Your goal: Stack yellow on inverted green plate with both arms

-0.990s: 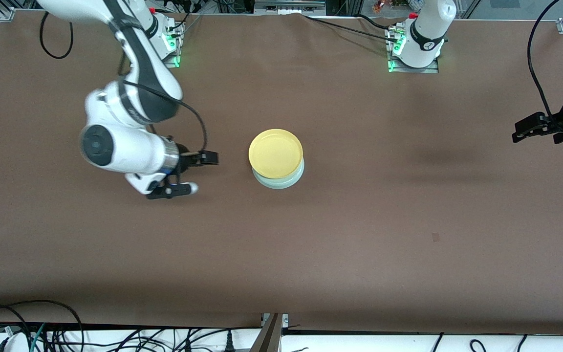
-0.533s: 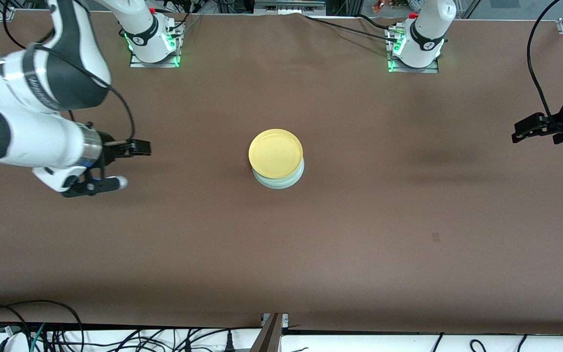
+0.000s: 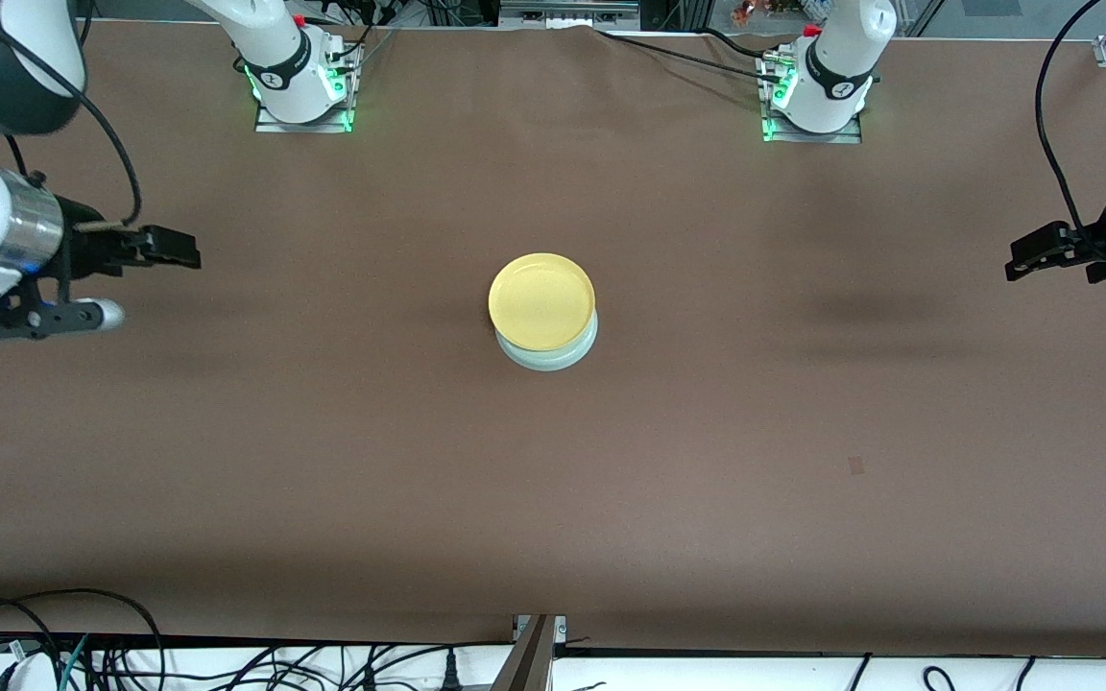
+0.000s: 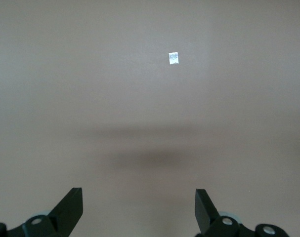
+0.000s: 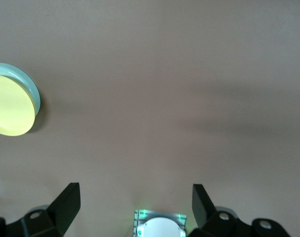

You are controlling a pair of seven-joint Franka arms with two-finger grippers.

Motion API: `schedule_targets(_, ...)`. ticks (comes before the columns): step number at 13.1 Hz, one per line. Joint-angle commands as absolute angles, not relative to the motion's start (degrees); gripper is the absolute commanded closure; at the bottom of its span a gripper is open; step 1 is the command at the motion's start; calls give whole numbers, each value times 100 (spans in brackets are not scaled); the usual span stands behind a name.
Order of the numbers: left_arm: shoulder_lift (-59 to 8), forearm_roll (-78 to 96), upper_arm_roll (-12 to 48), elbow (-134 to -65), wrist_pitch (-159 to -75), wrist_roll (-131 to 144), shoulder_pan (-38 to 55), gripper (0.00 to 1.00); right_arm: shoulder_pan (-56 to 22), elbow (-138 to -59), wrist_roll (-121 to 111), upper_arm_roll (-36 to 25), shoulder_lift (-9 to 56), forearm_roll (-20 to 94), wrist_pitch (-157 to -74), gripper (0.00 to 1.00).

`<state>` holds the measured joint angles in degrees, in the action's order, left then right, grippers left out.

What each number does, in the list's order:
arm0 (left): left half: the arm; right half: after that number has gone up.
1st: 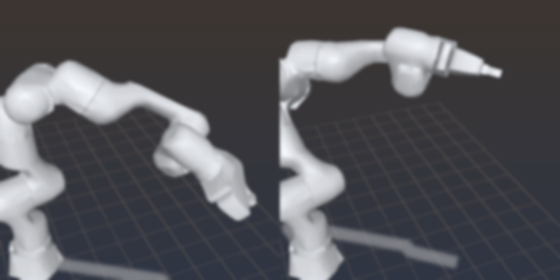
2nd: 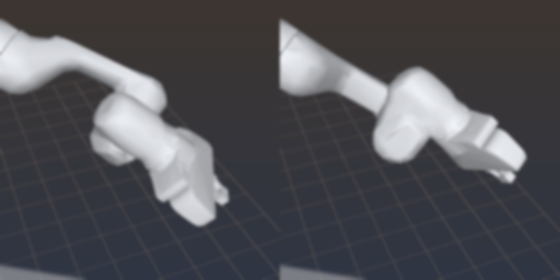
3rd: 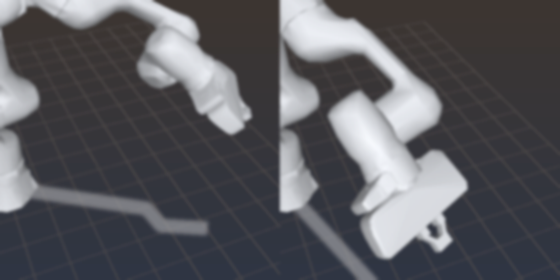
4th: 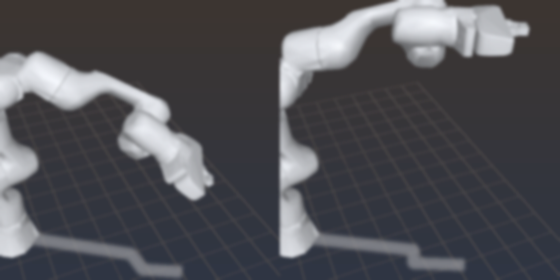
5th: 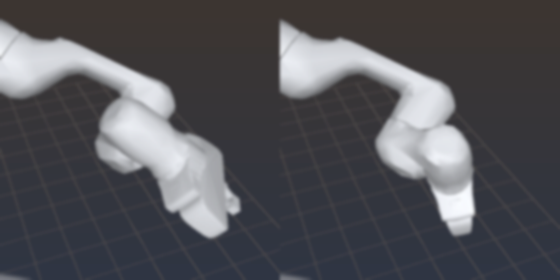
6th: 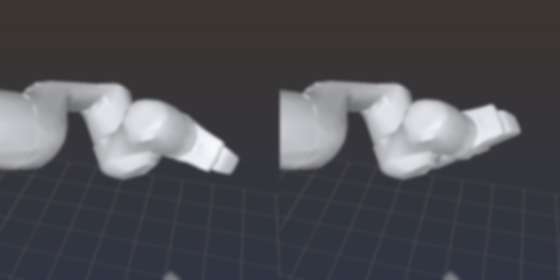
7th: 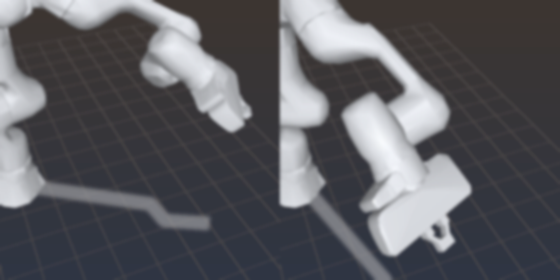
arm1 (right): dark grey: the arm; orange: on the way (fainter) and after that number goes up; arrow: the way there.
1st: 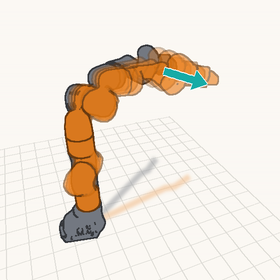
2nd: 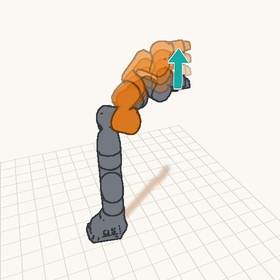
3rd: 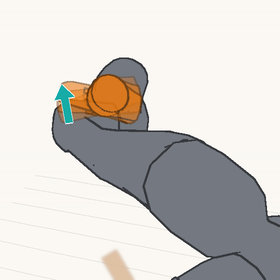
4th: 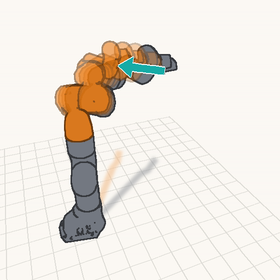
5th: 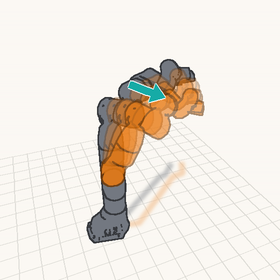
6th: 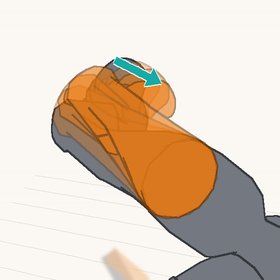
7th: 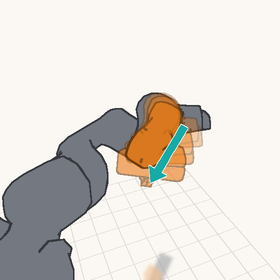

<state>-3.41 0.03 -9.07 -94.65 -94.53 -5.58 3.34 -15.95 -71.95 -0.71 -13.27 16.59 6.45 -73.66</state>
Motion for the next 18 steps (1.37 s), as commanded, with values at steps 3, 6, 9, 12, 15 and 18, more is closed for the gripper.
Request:
schedule_targets(3,-396,123,-888,-9352,-9448,-686,281,0,-793,-7653,-114,-1117,705,475,-7268,0)
schedule_targets(6,-396,123,-888,-9352,-9448,-686,281,0,-510,-7822,-123,-495,492,-14,-7269,0)
schedule_targets(9,-396,132,-888,-9352,-9457,-686,281,0,-519,-7761,-149,-360,623,-237,-7243,0)
schedule_targets(12,-396,132,-888,-9352,-9457,-686,281,0,-545,-7717,-149,-360,694,-246,-7233,0)
schedule_targets(15,-404,132,-888,-9352,-9466,-694,281,0,-536,-7717,-149,-369,729,-246,-7251,0)
schedule_targets(18,-404,132,-888,-9352,-9466,-694,281,0,-545,-7717,-141,-360,729,-246,-7242,0)
